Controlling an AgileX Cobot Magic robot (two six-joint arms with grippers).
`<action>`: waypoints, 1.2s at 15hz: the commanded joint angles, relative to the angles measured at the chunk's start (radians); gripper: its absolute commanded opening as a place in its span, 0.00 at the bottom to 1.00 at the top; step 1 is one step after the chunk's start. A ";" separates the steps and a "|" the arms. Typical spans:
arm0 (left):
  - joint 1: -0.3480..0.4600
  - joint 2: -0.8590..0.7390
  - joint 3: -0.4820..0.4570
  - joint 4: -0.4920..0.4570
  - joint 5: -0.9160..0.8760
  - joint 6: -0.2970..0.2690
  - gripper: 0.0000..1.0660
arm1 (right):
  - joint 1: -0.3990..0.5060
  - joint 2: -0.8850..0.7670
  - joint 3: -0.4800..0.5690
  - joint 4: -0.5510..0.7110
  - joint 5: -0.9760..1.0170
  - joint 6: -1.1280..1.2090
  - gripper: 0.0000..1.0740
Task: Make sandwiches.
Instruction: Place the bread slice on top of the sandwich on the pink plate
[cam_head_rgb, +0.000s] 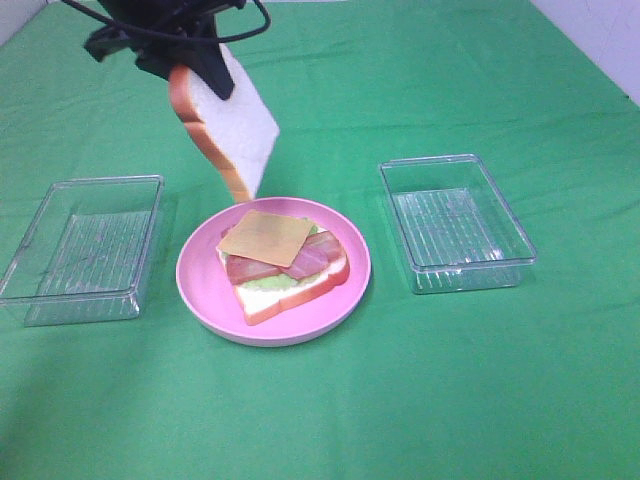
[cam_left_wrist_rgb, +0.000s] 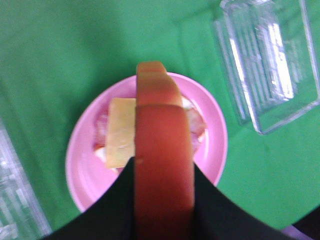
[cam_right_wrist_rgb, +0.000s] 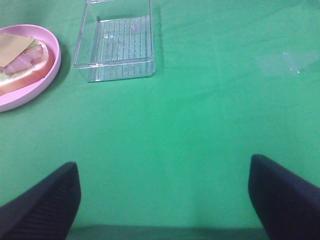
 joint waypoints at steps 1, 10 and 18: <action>-0.004 0.078 0.003 -0.188 0.096 0.142 0.02 | -0.004 -0.032 -0.001 -0.006 -0.002 0.006 0.81; -0.004 0.287 0.007 -0.342 0.099 0.135 0.03 | -0.004 -0.032 -0.001 -0.006 -0.002 0.006 0.81; -0.004 0.146 0.004 -0.104 0.099 0.011 0.92 | -0.004 -0.032 -0.001 -0.006 -0.002 0.006 0.81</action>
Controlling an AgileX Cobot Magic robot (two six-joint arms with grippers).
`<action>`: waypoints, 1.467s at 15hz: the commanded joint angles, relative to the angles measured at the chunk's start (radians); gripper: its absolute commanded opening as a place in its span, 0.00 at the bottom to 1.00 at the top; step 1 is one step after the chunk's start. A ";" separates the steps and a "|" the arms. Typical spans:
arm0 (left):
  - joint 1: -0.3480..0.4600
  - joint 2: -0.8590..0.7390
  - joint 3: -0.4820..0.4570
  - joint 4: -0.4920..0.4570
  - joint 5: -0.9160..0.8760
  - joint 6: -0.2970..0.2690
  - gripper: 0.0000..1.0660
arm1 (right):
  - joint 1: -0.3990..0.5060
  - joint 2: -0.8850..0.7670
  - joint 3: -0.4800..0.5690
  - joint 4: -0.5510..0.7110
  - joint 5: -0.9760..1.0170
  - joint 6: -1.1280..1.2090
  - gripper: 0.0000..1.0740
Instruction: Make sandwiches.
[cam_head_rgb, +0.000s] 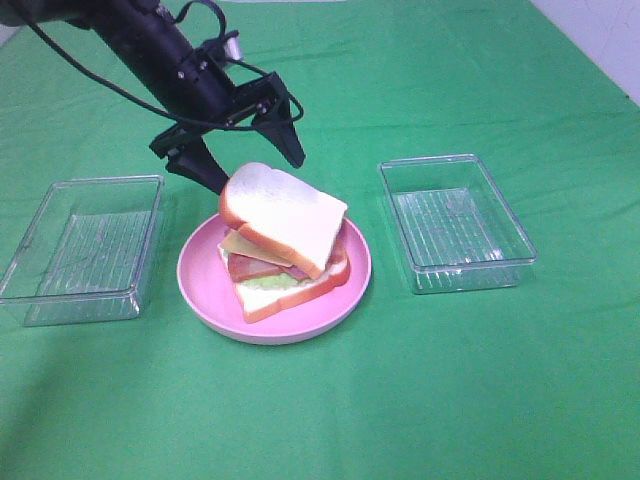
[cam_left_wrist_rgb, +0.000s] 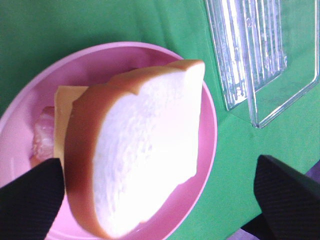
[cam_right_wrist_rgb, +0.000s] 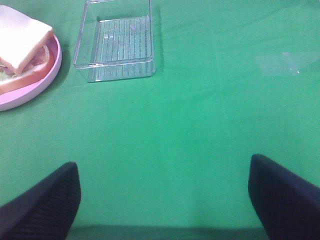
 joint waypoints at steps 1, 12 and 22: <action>-0.008 -0.114 0.008 0.188 0.102 -0.089 0.92 | -0.004 -0.032 -0.001 -0.006 -0.002 0.006 0.81; -0.024 -0.962 0.787 0.779 0.095 -0.266 0.92 | -0.004 -0.032 -0.001 -0.006 -0.002 0.006 0.81; -0.024 -1.900 1.462 0.678 -0.151 -0.136 0.92 | -0.004 -0.032 -0.001 -0.006 -0.002 0.006 0.81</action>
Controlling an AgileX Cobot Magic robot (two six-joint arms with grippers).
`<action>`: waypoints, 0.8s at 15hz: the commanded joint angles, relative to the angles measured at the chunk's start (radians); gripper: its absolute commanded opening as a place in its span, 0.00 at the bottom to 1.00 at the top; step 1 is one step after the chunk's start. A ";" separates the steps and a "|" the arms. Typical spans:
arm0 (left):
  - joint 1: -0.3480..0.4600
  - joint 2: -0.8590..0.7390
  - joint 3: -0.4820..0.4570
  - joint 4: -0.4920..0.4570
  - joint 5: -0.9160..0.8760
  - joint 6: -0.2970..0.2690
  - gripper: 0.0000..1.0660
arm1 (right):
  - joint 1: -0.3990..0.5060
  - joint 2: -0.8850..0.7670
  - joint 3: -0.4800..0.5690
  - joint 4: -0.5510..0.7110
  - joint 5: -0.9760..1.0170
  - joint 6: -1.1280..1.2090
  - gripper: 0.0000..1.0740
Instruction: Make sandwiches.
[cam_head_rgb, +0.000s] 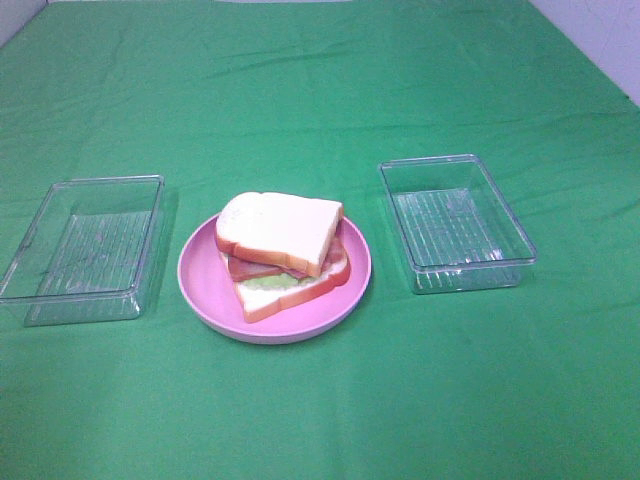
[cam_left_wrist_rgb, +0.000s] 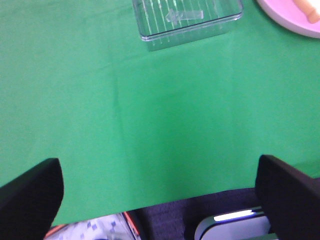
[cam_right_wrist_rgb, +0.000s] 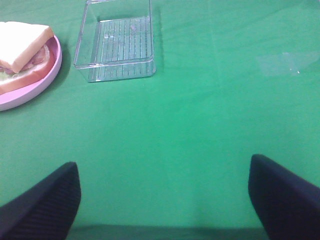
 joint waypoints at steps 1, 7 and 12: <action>-0.002 -0.124 0.042 -0.071 0.015 0.112 0.92 | -0.004 -0.032 -0.001 -0.006 -0.002 0.006 0.81; 0.006 -0.358 0.048 -0.132 0.019 0.193 0.92 | -0.004 -0.032 -0.001 -0.006 -0.002 0.006 0.81; 0.229 -0.513 0.049 -0.124 0.017 0.195 0.92 | -0.004 -0.032 -0.001 0.000 0.000 0.006 0.81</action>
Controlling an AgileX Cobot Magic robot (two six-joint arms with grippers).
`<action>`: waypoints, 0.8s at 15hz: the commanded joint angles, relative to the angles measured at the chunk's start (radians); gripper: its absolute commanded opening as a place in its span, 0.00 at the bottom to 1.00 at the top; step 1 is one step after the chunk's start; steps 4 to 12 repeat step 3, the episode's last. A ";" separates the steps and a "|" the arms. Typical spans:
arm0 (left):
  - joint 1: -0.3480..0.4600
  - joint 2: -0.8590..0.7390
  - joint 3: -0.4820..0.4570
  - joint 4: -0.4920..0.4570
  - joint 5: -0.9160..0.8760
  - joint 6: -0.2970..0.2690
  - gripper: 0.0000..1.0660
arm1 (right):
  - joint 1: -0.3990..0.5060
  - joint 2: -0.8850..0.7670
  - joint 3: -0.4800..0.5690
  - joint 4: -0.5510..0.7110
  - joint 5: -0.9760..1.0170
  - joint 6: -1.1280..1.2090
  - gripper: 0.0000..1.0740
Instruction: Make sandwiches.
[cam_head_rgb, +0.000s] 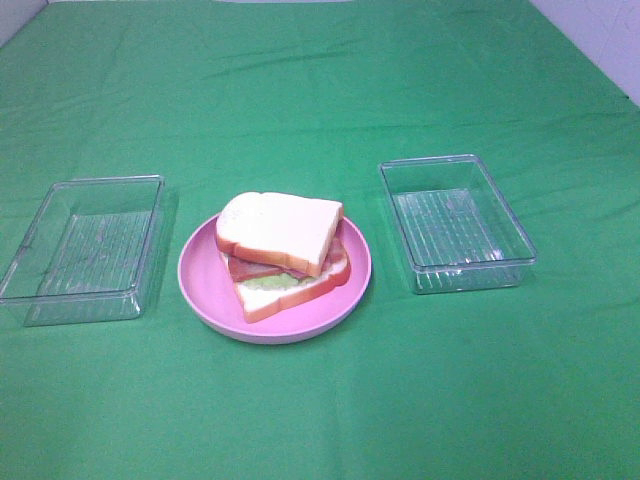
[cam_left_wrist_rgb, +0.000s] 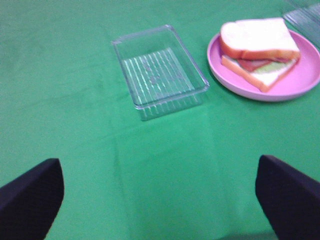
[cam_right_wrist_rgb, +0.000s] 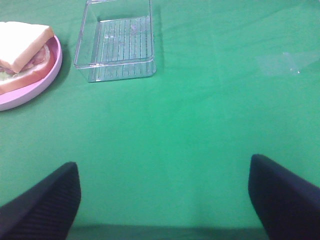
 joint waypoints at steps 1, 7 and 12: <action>0.071 -0.016 0.003 0.000 -0.002 0.001 0.92 | -0.004 -0.026 -0.001 0.000 -0.002 0.006 0.81; 0.089 -0.023 0.003 0.000 -0.002 0.002 0.92 | -0.004 -0.024 -0.001 0.000 -0.001 0.006 0.81; 0.089 -0.023 0.003 0.000 -0.002 0.002 0.92 | -0.004 -0.024 -0.001 0.000 -0.001 0.006 0.81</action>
